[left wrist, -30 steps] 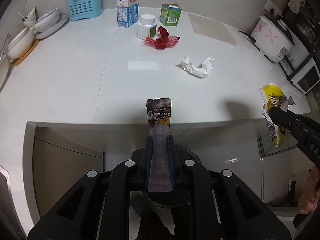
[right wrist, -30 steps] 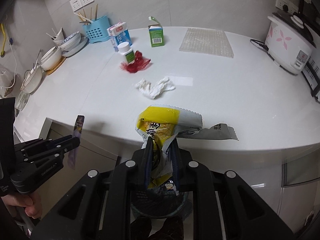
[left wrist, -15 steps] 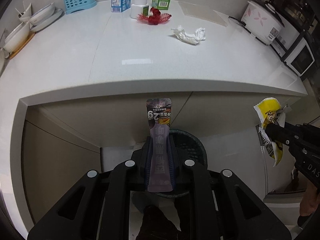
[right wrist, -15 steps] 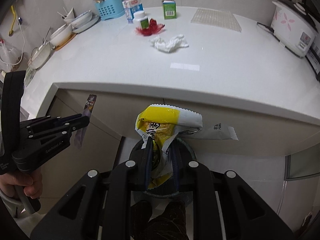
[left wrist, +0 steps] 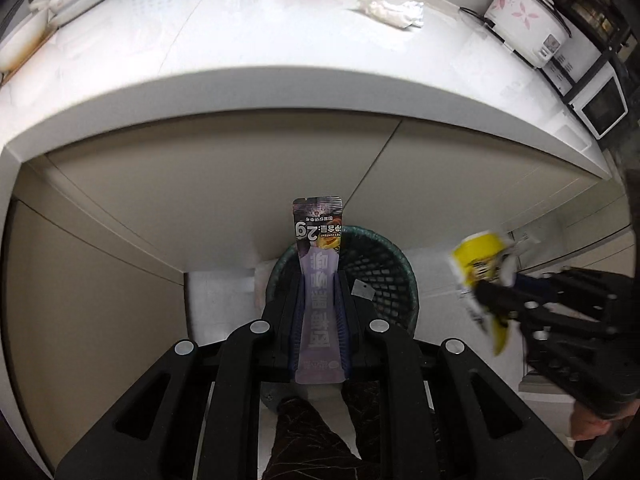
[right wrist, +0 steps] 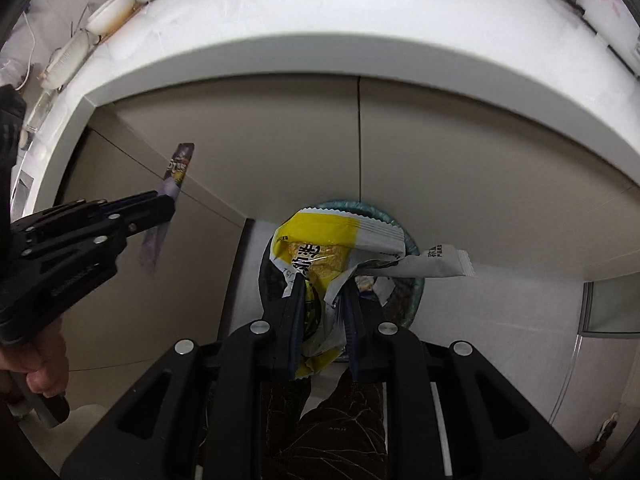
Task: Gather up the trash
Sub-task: 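Carry the yellow snack bag and purple packet down over the trash bin, then open the right tool to drop the yellow snack bag into the bin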
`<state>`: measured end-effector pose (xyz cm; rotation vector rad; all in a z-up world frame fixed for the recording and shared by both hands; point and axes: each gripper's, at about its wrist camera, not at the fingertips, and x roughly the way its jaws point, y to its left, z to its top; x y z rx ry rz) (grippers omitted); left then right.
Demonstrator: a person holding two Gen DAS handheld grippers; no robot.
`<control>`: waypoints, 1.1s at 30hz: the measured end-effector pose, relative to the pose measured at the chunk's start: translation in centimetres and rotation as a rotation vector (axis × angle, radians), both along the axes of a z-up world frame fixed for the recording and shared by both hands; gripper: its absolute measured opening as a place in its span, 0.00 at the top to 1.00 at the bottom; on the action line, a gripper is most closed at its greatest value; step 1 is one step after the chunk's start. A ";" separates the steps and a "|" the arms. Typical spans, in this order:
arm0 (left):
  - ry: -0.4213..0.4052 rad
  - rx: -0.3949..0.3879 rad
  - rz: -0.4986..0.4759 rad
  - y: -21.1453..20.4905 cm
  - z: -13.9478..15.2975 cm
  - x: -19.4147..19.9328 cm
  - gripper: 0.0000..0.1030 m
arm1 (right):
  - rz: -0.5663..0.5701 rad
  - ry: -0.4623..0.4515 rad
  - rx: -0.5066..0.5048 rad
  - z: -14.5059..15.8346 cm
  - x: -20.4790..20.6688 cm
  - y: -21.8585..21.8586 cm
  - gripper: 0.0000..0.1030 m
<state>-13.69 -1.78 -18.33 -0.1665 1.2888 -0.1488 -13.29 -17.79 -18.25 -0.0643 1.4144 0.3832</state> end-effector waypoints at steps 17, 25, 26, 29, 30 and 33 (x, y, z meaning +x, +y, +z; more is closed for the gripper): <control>0.096 0.003 0.035 2.6 -4.2 -0.4 0.86 | 0.017 0.090 -0.007 -7.6 0.4 2.4 0.82; 0.113 0.035 0.040 3.1 -4.9 -0.7 0.86 | 0.045 0.110 -0.033 -9.2 -0.2 3.9 0.80; 0.111 0.034 0.043 3.3 -4.9 -0.8 0.86 | 0.047 0.109 -0.034 -9.2 -0.1 3.9 0.79; 0.120 0.035 0.047 3.9 -5.0 -1.3 0.86 | 0.040 0.119 -0.039 -9.6 -0.3 3.9 0.76; 0.122 0.042 0.045 3.8 -5.0 -1.4 0.86 | 0.043 0.116 -0.043 -9.6 -0.2 4.0 0.73; 0.128 0.047 0.051 4.0 -5.1 -1.6 0.86 | 0.045 0.111 -0.046 -9.7 -0.2 4.3 0.65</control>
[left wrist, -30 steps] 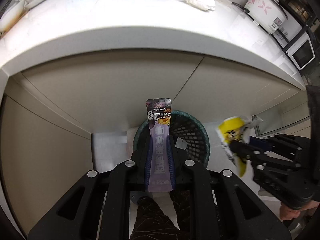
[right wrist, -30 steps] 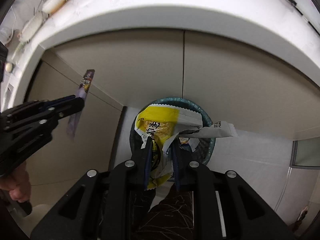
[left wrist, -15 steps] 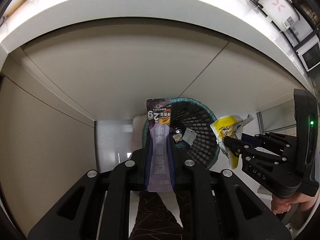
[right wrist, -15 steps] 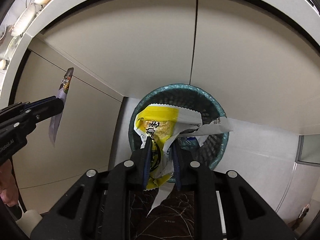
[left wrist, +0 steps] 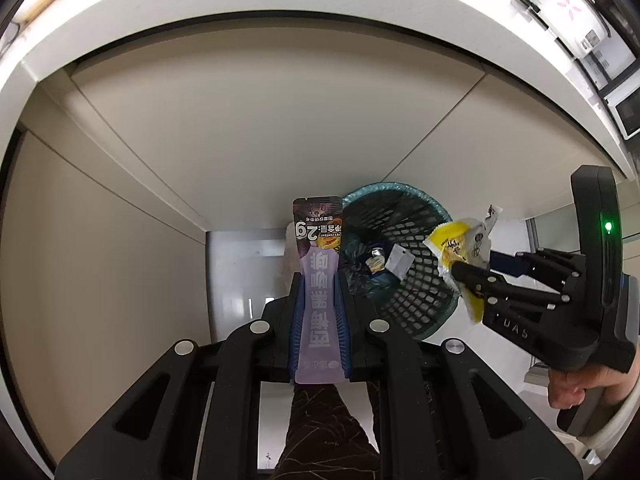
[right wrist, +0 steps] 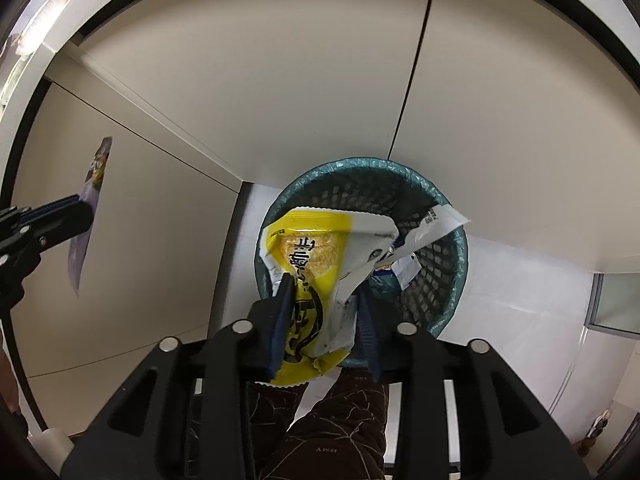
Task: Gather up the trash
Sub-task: 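Open the right tool to drop the yellow snack bag into the bin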
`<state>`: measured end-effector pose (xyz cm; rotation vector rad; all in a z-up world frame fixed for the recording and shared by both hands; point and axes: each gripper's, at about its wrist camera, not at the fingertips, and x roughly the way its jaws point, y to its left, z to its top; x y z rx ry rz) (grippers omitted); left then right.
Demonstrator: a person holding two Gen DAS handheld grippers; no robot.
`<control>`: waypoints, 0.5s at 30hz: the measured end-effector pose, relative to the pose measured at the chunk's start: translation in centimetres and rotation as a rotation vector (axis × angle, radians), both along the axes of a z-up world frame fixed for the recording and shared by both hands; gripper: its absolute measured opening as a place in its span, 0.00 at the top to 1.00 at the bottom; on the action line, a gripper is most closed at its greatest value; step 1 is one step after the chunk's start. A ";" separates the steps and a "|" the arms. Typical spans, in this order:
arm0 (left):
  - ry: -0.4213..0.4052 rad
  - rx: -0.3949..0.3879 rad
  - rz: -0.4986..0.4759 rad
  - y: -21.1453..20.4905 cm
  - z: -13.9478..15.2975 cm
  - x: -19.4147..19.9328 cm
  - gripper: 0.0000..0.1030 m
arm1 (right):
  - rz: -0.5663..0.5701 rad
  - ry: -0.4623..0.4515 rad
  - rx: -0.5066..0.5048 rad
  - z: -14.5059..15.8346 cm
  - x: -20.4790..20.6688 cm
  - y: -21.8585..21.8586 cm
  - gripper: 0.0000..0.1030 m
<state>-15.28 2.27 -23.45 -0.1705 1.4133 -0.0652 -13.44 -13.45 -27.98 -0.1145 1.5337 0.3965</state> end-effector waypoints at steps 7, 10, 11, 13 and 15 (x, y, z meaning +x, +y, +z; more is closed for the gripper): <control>0.019 0.005 -0.001 0.3 -0.6 -0.1 0.86 | -0.025 -0.011 0.004 -0.1 0.4 0.6 0.54; 0.026 0.008 -0.004 0.0 -0.8 -0.3 0.86 | -0.034 -0.015 -0.006 -0.5 0.6 0.7 0.50; 0.028 0.007 -0.006 -0.1 -0.9 -0.3 0.86 | -0.038 -0.015 -0.008 -0.7 0.8 0.7 0.48; 0.033 0.008 -0.011 -0.3 -1.1 -0.4 0.86 | -0.052 -0.011 -0.009 -1.1 1.0 0.4 0.44; 0.039 0.012 -0.018 -0.5 -1.3 -0.3 0.86 | -0.062 -0.007 -0.016 -1.5 1.2 0.2 0.38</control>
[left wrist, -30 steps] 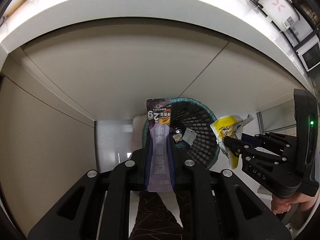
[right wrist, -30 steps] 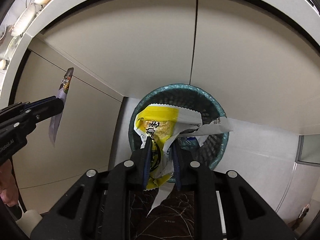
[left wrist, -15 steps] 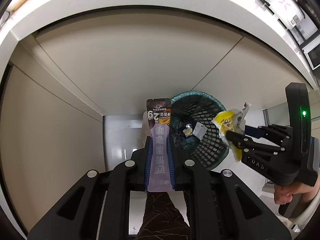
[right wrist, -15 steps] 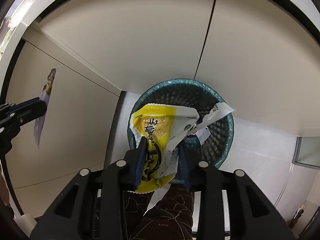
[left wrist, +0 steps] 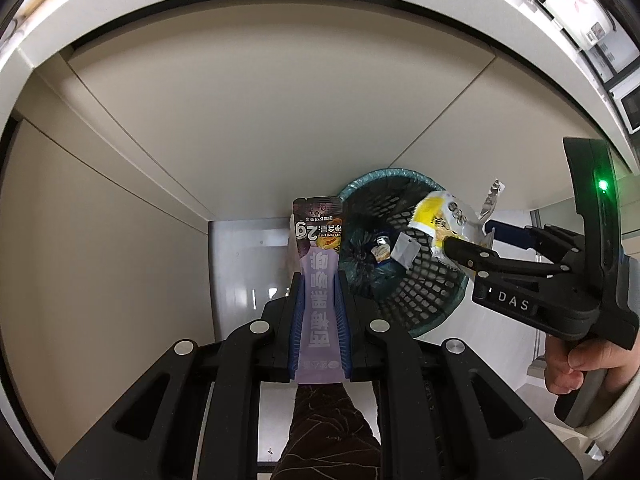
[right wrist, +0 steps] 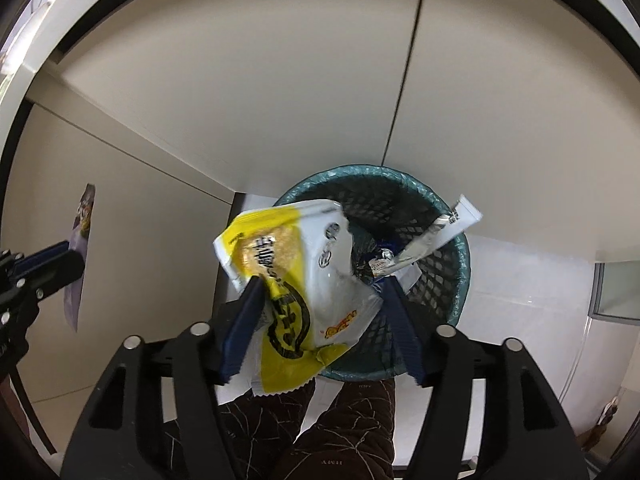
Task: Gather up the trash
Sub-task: 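Open the right tool to drop the yellow snack bag into the bin, then lower the purple packet into the bin and open the left tool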
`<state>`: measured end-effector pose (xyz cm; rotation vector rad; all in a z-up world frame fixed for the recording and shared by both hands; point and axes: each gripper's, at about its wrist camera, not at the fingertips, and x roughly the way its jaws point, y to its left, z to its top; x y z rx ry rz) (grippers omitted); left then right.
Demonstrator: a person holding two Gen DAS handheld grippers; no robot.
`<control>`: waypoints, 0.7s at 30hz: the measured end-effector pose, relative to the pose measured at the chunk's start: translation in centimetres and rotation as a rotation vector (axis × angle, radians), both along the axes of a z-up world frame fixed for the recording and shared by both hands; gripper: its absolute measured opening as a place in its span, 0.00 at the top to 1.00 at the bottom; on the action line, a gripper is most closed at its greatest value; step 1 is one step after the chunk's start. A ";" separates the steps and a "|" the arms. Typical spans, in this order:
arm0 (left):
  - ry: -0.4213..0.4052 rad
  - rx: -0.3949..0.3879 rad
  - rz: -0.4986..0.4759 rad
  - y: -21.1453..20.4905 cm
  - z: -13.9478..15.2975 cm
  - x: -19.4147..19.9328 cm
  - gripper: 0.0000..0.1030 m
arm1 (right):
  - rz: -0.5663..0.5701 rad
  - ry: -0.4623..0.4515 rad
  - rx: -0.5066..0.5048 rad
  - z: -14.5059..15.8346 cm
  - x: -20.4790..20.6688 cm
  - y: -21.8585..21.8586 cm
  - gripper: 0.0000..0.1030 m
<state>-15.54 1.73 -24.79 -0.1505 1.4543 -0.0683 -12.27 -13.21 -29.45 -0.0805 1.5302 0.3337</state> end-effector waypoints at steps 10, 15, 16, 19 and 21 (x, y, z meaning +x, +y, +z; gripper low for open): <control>0.006 0.000 -0.014 -1.2 -0.5 1.1 0.86 | -0.087 -0.009 0.010 0.8 1.1 -2.4 0.15; 0.010 -0.004 -0.043 -2.7 -1.0 1.8 0.86 | -0.111 -0.042 0.016 1.9 1.3 -4.3 0.07; 0.009 -0.006 -0.048 -3.1 -1.1 1.9 0.86 | -0.118 -0.045 0.014 2.0 1.3 -4.9 0.07; 0.015 -0.014 -0.060 -4.2 -1.3 2.5 0.86 | -0.135 -0.058 0.000 2.8 1.4 -6.6 0.07; 0.017 -0.014 -0.075 -5.1 -1.5 2.8 0.86 | -0.149 -0.069 -0.010 3.1 1.4 -7.7 0.07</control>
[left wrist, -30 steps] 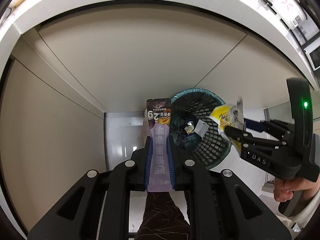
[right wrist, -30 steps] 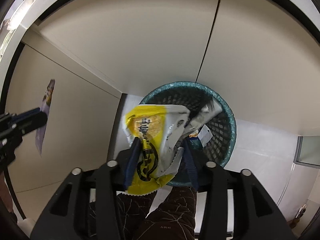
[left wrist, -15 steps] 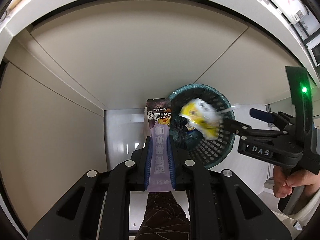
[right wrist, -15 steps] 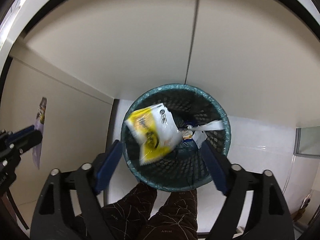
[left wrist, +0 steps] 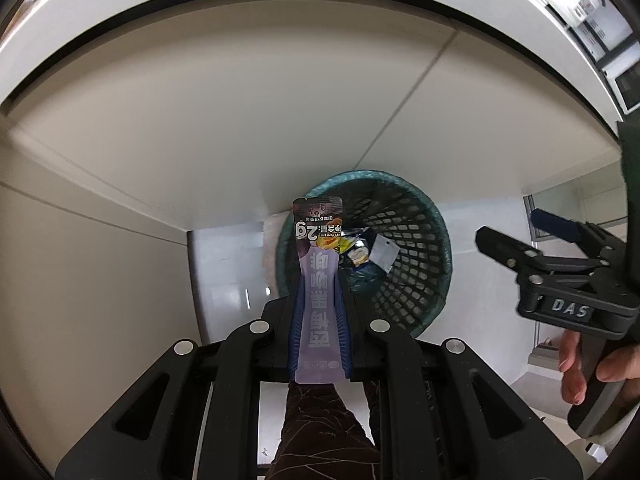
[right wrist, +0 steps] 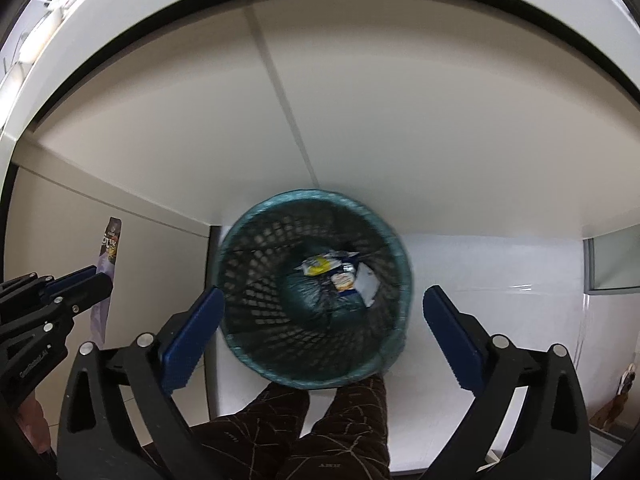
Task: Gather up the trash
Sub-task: 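Lower the purple packet into the bin and open the left tool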
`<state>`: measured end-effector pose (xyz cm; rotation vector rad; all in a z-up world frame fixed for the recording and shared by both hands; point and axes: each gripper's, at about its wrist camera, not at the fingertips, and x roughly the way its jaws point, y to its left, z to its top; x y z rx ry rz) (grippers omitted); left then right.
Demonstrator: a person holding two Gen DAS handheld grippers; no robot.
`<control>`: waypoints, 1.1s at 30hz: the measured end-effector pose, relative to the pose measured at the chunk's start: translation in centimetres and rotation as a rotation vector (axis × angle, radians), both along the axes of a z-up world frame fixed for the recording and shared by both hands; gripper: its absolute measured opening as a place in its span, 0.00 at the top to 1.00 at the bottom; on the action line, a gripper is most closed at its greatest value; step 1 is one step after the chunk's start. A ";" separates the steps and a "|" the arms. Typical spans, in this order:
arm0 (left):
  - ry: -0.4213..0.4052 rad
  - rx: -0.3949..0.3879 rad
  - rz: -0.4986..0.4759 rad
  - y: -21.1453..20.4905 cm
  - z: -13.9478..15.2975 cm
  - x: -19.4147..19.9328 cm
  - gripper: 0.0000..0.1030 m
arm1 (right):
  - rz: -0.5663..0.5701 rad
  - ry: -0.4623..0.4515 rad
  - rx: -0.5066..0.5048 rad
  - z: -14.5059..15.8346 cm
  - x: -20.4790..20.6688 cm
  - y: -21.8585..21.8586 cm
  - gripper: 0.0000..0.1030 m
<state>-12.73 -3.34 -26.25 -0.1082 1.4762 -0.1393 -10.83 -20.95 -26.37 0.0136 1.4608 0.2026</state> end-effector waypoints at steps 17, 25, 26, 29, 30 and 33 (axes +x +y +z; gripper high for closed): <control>0.070 -0.026 -0.002 -6.6 -3.4 0.8 0.86 | -0.078 -0.095 -0.035 4.7 1.6 -9.0 0.07; 0.103 -0.014 -0.008 -10.0 -5.8 0.6 0.85 | -0.060 -0.093 -0.034 4.9 2.7 -11.6 0.07; 0.107 -0.010 -0.006 -10.2 -6.1 0.5 0.85 | -0.058 -0.092 -0.033 4.8 2.9 -11.9 0.07; 0.117 -0.007 0.004 -10.4 -6.7 0.3 0.82 | -0.047 -0.092 -0.033 4.5 3.1 -12.4 0.07; 0.116 -0.003 0.004 -10.6 -6.9 0.3 0.82 | -0.044 -0.090 -0.033 4.3 3.2 -12.5 0.07; 0.119 0.000 0.002 -10.9 -7.3 0.2 0.81 | -0.033 -0.087 -0.035 4.0 3.3 -12.9 0.07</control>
